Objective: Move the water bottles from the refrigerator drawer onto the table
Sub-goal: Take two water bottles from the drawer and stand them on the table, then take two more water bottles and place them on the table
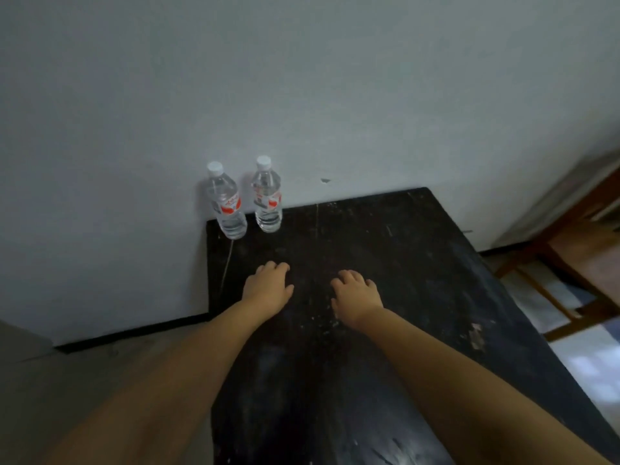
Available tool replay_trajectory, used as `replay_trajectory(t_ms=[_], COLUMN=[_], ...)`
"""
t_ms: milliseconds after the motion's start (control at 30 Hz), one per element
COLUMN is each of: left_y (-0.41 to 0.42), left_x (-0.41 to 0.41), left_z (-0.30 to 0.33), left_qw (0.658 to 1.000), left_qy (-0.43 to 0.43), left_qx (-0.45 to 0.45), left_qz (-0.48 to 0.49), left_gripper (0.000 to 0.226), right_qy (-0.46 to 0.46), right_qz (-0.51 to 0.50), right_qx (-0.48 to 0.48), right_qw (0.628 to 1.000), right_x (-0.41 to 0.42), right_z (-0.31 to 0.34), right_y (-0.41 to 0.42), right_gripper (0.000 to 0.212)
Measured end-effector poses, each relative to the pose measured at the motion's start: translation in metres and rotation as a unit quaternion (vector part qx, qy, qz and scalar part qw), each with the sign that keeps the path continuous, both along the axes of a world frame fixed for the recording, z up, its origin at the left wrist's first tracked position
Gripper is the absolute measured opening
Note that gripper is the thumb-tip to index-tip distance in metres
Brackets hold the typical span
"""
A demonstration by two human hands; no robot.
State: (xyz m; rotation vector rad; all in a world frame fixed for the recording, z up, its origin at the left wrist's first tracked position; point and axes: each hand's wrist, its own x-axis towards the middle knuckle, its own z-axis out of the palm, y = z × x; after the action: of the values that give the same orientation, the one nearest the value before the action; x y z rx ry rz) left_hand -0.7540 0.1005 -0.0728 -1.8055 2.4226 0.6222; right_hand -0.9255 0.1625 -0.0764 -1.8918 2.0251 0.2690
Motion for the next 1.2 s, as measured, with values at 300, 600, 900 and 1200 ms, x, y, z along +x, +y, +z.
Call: replay_trajectory(t_ms=[300, 600, 900, 1200], left_y=[0.09, 0.217, 0.315, 0.388], left_x=[-0.079, -0.163, -0.231, -0.259], left_z=[0.024, 0.05, 0.069, 0.079], left_qw=[0.993, 0.979, 0.939, 0.867], left_qy=[-0.01, -0.02, -0.005, 0.026], left_qx=[-0.052, -0.088, -0.095, -0.08], left_qz=[-0.102, -0.183, -0.33, -0.492], left_gripper=[0.047, 0.049, 0.048, 0.045], right_qy=[0.025, 0.041, 0.037, 0.064], right_qz=[-0.086, -0.179, -0.3, -0.444], right_qx=[-0.013, -0.029, -0.068, -0.034], right_qw=[0.996, 0.983, 0.951, 0.893], right_x=[-0.084, -0.15, -0.185, -0.164], right_z=[0.026, 0.049, 0.076, 0.081], right_y=[0.108, 0.268, 0.397, 0.511], right_gripper=[0.041, 0.042, 0.035, 0.038])
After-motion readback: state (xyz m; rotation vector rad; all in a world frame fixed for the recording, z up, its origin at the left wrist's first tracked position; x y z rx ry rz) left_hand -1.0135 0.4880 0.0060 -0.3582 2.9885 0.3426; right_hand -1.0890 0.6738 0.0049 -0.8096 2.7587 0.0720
